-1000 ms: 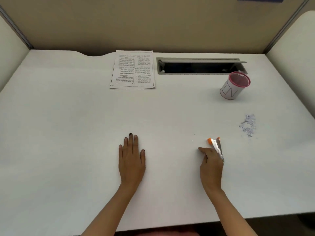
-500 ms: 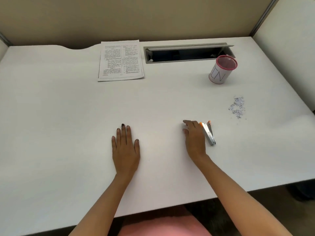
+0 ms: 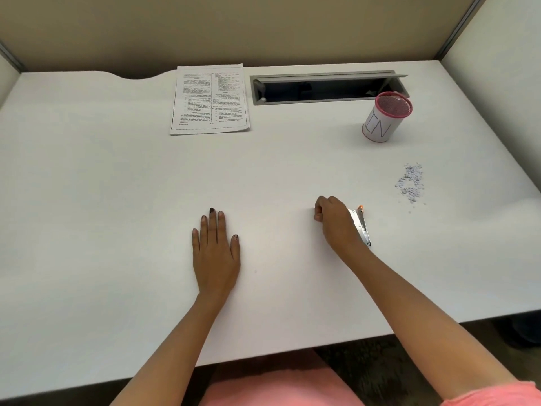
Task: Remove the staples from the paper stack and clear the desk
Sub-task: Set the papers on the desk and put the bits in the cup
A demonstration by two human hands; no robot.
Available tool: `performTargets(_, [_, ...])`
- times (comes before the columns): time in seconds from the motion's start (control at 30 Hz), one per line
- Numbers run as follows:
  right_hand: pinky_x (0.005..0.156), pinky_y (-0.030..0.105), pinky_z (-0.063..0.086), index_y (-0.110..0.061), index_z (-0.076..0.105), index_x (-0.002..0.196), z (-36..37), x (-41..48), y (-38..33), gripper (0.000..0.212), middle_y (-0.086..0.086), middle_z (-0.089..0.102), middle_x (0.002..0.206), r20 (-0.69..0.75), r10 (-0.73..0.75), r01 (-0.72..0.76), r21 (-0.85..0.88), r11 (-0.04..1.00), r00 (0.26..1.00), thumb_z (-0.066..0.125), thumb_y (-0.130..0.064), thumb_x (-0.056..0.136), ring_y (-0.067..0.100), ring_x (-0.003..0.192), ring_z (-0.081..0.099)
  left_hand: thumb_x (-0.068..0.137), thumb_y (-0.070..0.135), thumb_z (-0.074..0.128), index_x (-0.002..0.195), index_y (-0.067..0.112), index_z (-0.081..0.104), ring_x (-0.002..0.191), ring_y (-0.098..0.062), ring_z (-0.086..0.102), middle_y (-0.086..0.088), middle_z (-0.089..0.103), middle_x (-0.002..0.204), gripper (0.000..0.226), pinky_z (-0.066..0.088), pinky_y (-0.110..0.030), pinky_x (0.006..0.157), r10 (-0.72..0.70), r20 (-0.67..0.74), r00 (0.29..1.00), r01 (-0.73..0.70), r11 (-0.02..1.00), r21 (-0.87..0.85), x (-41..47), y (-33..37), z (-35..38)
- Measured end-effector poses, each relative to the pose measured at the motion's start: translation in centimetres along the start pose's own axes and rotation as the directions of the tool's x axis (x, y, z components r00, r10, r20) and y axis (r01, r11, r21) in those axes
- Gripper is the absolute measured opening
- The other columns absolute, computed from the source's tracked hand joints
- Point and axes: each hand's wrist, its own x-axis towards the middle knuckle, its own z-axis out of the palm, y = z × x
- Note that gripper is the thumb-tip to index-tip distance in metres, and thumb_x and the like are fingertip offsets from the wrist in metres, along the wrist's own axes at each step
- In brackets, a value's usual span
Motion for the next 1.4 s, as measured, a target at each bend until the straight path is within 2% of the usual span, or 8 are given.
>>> performTargets(0.13, [0.068,0.041,0.047,-0.001,0.055,0.088,0.2,-0.5,0.0,0.029,0.016,0.056,0.088,-0.046,-0.047,0.045,-0.052,0.998,0.998,0.040,0.019,0.074,0.032,0.083,0.059,0.098,0.038,0.024,0.151,0.012,0.024,0.147,-0.023,0.020,-0.006,0.021,0.160,0.059,0.015,-0.043,0.120,-0.006,-0.009,1.000,0.006,1.000,-0.009,0.0,0.1,0.0])
performTargets(0.4, [0.058,0.016,0.033,-0.006,0.058,0.081,0.5,-0.9,0.5,0.024,0.008,0.055,0.083,-0.139,-0.006,0.022,0.118,0.993,0.990,0.053,0.017,0.077,-0.006,0.063,0.046,0.098,0.037,0.024,0.151,0.012,0.023,0.147,-0.023,0.020,-0.005,0.021,0.160,0.059,0.015,-0.043,0.120,-0.009,-0.012,1.000,0.009,1.000,-0.017,-0.1,0.1,-0.1])
performTargets(0.57, [0.071,0.020,0.043,-0.012,0.055,0.079,0.6,-0.8,1.0,0.028,0.001,0.053,0.078,-0.130,-0.056,0.053,-0.025,0.998,0.990,0.052,0.015,0.074,0.014,0.064,0.053,0.098,0.037,0.025,0.151,0.013,0.023,0.148,-0.022,0.018,-0.004,0.020,0.160,0.059,0.014,-0.043,0.120,-0.011,-0.007,1.000,0.011,1.000,-0.012,-0.1,0.1,0.0])
performTargets(0.67, [0.061,0.016,0.020,-0.003,0.058,0.080,-0.2,-0.9,-0.1,0.029,0.009,0.056,0.079,-0.147,-0.080,0.061,-0.127,0.990,0.986,0.039,0.017,0.071,0.022,0.064,0.045,0.098,0.037,0.024,0.151,0.013,0.023,0.148,-0.022,0.018,-0.004,0.020,0.160,0.059,0.014,-0.042,0.121,-0.012,-0.005,1.000,0.012,1.000,-0.012,0.0,0.1,0.0])
performTargets(0.73, [0.061,0.039,0.006,-0.003,0.058,0.075,-0.3,-1.1,-0.6,0.033,0.011,0.057,0.074,-0.161,-0.098,0.069,-0.175,0.982,0.982,0.038,0.020,0.062,0.024,0.060,0.045,0.098,0.038,0.024,0.151,0.013,0.023,0.148,-0.022,0.018,-0.004,0.020,0.160,0.059,0.014,-0.042,0.121,-0.012,-0.003,1.000,0.012,1.000,-0.010,0.0,0.1,0.0])
performTargets(0.87, [0.062,0.034,0.038,-0.006,0.054,0.078,0.6,-0.8,0.6,0.035,0.010,0.054,0.078,-0.095,-0.007,0.018,0.116,0.993,0.995,0.038,0.021,0.063,0.026,0.071,0.052,0.098,0.037,0.025,0.151,0.012,0.024,0.147,-0.022,0.019,-0.005,0.020,0.160,0.059,0.015,-0.043,0.120,-0.012,-0.005,1.000,0.011,1.000,-0.003,0.0,0.1,0.0])
performTargets(1.27, [0.072,-0.008,0.022,-0.004,0.069,0.075,-1.5,-1.1,-0.4,0.008,0.007,0.071,0.076,-0.061,0.234,-0.214,0.233,0.949,0.970,0.071,-0.011,0.080,0.016,0.066,0.055,0.097,0.037,0.026,0.151,0.013,0.024,0.148,-0.022,0.018,-0.004,0.019,0.160,0.059,0.015,-0.043,0.120,-0.013,0.002,1.000,0.013,1.000,-0.010,0.0,0.2,-0.2])
performTargets(1.4, [0.064,0.030,0.047,0.005,0.066,0.067,-1.4,0.0,-0.5,0.013,0.018,0.069,0.069,0.005,0.263,-0.263,0.075,0.962,0.965,0.062,-0.004,0.076,0.033,0.068,0.063,0.097,0.038,0.024,0.151,0.013,0.024,0.148,-0.021,0.018,-0.004,0.019,0.160,0.060,0.014,-0.042,0.120,-0.012,0.005,1.000,0.012,1.000,-0.012,0.0,0.2,-0.3])
